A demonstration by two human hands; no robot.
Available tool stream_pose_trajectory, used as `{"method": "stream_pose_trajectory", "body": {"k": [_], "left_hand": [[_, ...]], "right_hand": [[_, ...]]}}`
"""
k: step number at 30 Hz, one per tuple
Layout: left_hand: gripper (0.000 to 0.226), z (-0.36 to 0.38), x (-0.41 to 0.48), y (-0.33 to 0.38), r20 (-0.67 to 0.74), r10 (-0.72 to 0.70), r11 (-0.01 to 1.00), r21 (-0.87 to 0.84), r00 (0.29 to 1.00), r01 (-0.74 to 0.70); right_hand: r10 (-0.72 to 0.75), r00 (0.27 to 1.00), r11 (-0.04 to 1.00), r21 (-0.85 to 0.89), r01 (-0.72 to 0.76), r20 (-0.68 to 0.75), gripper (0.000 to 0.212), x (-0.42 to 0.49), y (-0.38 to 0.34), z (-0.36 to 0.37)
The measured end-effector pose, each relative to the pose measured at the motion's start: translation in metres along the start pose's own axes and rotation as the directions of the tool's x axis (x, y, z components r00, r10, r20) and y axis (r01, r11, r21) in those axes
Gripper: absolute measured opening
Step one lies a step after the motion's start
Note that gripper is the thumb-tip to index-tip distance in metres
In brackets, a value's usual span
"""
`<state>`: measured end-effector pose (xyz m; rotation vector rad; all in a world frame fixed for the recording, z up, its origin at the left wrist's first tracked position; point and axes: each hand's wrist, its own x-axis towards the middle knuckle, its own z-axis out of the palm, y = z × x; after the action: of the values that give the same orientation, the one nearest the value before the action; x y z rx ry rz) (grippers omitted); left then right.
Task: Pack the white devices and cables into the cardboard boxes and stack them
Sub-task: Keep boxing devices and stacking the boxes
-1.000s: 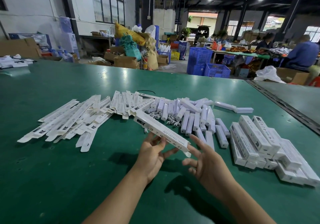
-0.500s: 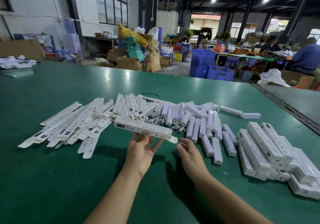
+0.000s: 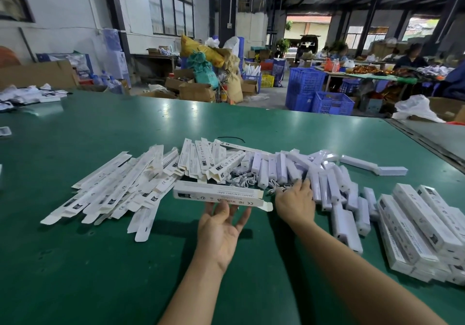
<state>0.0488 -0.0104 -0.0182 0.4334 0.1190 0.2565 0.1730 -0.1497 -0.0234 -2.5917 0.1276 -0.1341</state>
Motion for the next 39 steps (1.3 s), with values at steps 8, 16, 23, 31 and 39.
{"method": "stream_pose_trajectory", "body": {"k": [8,16,23,31,39], "left_hand": [[0.038,0.003,-0.001,-0.001,-0.004,-0.01,1.0,-0.011,1.0,0.01],[0.038,0.004,-0.002,0.0,0.006,-0.007,1.0,-0.022,1.0,0.007],[0.039,0.006,-0.005,0.001,-0.011,-0.01,1.0,-0.026,1.0,0.009],[0.039,0.006,-0.006,-0.001,-0.03,-0.03,1.0,-0.008,0.999,0.03],[0.039,0.007,-0.006,0.0,-0.039,-0.012,1.0,0.004,0.999,0.012]], "right_hand": [[-0.053,0.995,0.994,-0.089,0.061,0.087,0.082,0.017,0.001,0.005],[-0.396,0.916,0.918,0.05,0.393,0.071,0.027,-0.035,-0.008,0.016],[-0.171,0.981,0.947,0.258,0.19,-0.093,0.02,0.021,-0.014,0.01],[-0.253,0.963,0.948,0.178,0.265,-0.088,0.028,0.059,-0.01,0.017],[-0.294,0.948,0.935,-0.169,0.312,0.122,0.047,0.056,-0.021,0.027]]}}
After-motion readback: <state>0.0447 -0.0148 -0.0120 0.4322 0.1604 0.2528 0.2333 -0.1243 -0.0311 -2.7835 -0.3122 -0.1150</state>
